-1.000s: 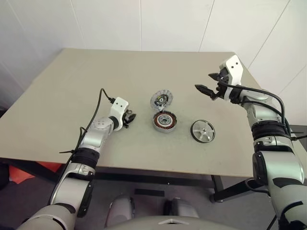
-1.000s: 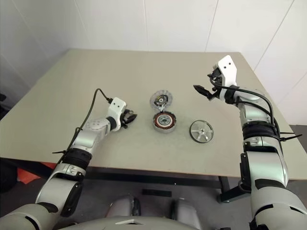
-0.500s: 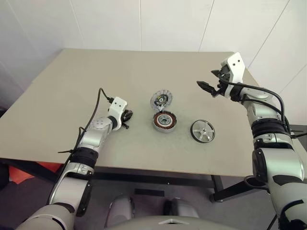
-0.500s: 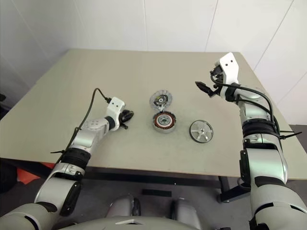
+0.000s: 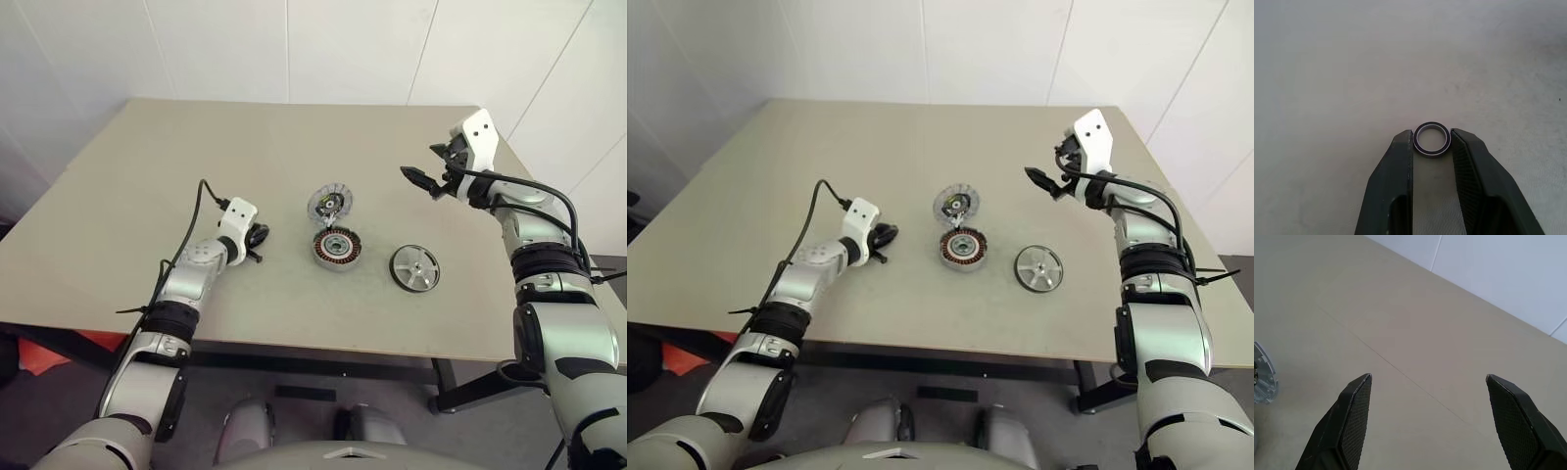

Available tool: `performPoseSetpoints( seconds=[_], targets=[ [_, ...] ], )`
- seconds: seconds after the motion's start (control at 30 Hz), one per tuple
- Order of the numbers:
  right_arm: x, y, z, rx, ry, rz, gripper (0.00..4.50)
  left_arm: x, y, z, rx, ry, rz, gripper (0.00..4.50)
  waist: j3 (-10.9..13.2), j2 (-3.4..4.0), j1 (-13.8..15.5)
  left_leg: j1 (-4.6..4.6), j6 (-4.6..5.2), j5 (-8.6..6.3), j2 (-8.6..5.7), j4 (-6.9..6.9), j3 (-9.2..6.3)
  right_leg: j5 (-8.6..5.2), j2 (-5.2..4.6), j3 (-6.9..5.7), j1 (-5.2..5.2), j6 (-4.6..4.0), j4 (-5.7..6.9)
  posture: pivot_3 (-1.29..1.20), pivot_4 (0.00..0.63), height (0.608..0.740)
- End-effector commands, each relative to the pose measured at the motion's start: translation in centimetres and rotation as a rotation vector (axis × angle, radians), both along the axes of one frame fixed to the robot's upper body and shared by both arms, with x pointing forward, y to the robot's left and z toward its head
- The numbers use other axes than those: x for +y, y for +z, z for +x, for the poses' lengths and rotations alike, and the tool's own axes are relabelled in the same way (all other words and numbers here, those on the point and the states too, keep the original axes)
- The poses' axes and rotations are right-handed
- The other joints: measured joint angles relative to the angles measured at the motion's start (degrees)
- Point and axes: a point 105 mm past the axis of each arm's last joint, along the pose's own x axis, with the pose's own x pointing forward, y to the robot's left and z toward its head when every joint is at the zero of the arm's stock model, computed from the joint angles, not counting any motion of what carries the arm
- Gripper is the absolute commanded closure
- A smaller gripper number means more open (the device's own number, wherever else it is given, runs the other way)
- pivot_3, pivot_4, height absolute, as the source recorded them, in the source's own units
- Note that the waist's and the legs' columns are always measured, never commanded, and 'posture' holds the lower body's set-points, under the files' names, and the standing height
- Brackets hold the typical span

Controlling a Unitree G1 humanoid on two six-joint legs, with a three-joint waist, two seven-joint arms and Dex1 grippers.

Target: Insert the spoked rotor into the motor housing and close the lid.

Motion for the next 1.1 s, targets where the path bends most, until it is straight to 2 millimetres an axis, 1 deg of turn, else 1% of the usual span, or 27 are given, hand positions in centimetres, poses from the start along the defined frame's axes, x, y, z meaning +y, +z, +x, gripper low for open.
performPoseSetpoints(
  seconds=[0.03,0.1,0.17,0.3,0.37,0.5,0.63,0.8,0.97,1.1],
  targets=[
    [0.6,2.0,0.3,-0.07,0.017,-0.013,0.29,-0.8,3.6,0.3,-0.112,-0.047,-0.09,3.7,0.0,0.0,0.1,-0.02,0.01,-0.01,0.0,0.0,0.0,0.0,0.0,-0.01,0.0,0.0,-0.02,0.0,0.0,0.74],
    [0.6,1.8,0.2,-0.067,0.019,-0.016,0.29,-2.3,5.6,-0.2,-0.138,-0.117,-0.226,3.7,0.0,0.0,0.2,-0.05,0.03,-0.01,-0.01,0.0,0.0,0.0,-0.01,-0.01,-0.01,0.0,-0.04,0.0,0.0,0.74],
    [0.7,1.8,0.2,-0.065,0.019,-0.019,0.29,-3.6,6.8,-0.8,-0.138,-0.184,-0.319,3.7,0.0,0.0,0.4,-0.07,0.03,-0.02,-0.02,0.0,0.0,0.0,-0.03,-0.02,-0.02,0.0,-0.04,0.0,0.0,0.74],
    [0.6,1.9,0.2,-0.069,0.018,-0.022,0.29,-5.9,8.1,-2.4,-0.096,-0.351,-0.396,3.7,0.0,0.0,0.5,-0.06,0.03,-0.02,-0.01,0.0,0.0,0.0,-0.03,-0.03,-0.04,-0.01,-0.01,0.0,0.0,0.74],
    [0.5,2.0,0.2,-0.071,0.015,-0.026,0.29,-6.7,8.6,-2.9,-0.072,-0.421,-0.41,3.7,0.0,0.0,0.5,-0.05,0.01,-0.01,0.0,0.0,0.0,0.0,-0.03,-0.03,-0.04,-0.01,0.0,0.0,0.0,0.74],
    [0.3,2.0,0.1,-0.076,0.01,-0.033,0.29,-7.9,8.4,-3.4,-0.033,-0.524,-0.349,3.7,0.0,0.0,0.4,-0.04,0.0,0.0,-0.01,0.0,0.01,0.0,-0.02,-0.03,-0.04,0.0,0.01,0.0,0.0,0.74],
    [0.2,2.0,0.0,-0.081,0.006,-0.036,0.29,-8.9,8.2,-3.3,-0.013,-0.595,-0.292,3.7,0.0,0.0,0.4,-0.05,0.01,0.0,-0.01,0.0,0.0,0.0,-0.02,-0.03,-0.04,0.0,0.0,0.0,0.0,0.74],
    [0.2,1.9,-0.2,-0.089,0.002,-0.034,0.29,-9.7,7.0,-2.8,0.006,-0.631,-0.214,3.7,0.0,0.0,0.4,-0.06,0.02,-0.01,-0.02,-0.01,0.0,0.0,-0.03,-0.02,-0.04,0.0,-0.02,0.0,0.0,0.74],
    [0.1,1.7,-0.5,-0.095,-0.001,-0.03,0.29,-10.3,5.1,-2.3,0.016,-0.645,-0.123,3.7,0.0,0.0,0.4,-0.07,0.02,0.0,-0.02,-0.01,0.0,0.0,-0.02,-0.03,-0.05,0.0,-0.02,0.0,0.0,0.74],
    [0.2,1.5,-0.6,-0.096,-0.004,-0.026,0.29,-11.0,4.6,-2.3,0.03,-0.659,-0.148,3.7,0.0,0.0,0.4,-0.07,0.01,-0.01,-0.03,0.0,0.0,0.0,-0.03,-0.02,-0.04,0.0,-0.02,0.0,0.0,0.74]
  ],
)
